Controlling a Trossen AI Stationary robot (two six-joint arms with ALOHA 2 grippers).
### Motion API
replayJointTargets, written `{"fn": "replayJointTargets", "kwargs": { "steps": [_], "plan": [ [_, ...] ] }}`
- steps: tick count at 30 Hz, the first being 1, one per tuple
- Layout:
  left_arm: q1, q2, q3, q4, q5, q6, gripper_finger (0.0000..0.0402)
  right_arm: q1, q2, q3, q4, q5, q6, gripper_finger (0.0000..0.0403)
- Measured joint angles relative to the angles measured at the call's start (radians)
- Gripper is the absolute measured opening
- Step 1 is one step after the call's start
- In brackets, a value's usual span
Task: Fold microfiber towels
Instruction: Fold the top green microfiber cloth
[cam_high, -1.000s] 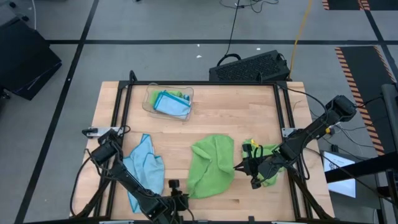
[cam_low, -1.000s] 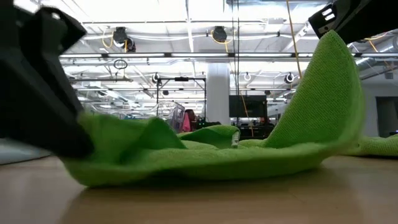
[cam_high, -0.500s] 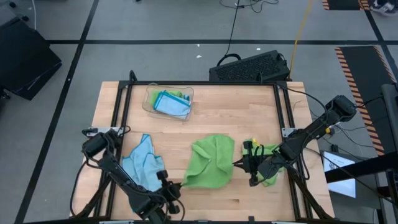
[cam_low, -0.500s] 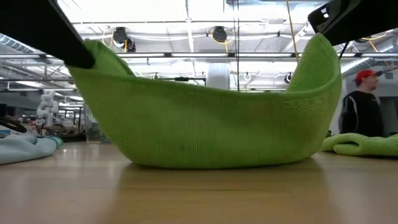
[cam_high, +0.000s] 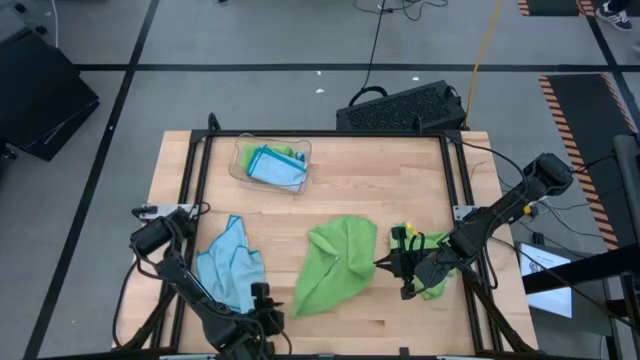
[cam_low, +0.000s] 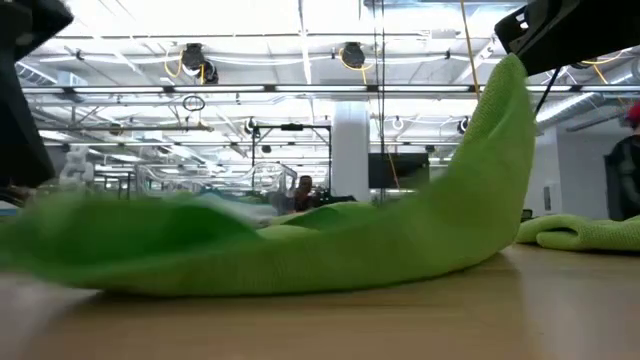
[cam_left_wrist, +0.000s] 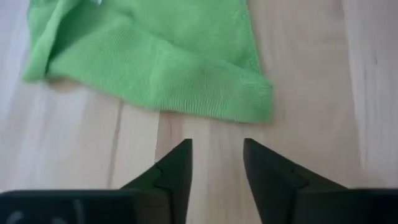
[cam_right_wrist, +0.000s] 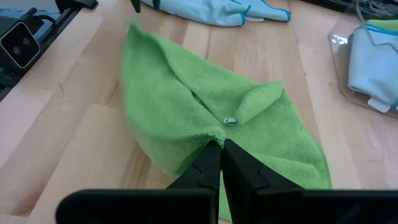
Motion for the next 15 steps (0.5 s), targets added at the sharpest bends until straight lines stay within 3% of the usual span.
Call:
{"fn": "replayJointTargets", "kwargs": {
  "steps": [4,10,15],
  "plan": [
    [-0.016,0.000,0.023,0.020,0.000,0.179,0.0181,0.000,0.000,0.000,0.000,0.000,0.000,0.0004],
    [-0.021,0.000,0.063,0.272,0.020,0.684,0.0219,0.000,0.000,0.000,0.000,0.000,0.000,0.0004],
    [0.028,0.000,0.074,0.348,0.163,0.927,0.0227,0.000,0.000,0.000,0.001,0.001,0.000,0.0004]
  ]
}}
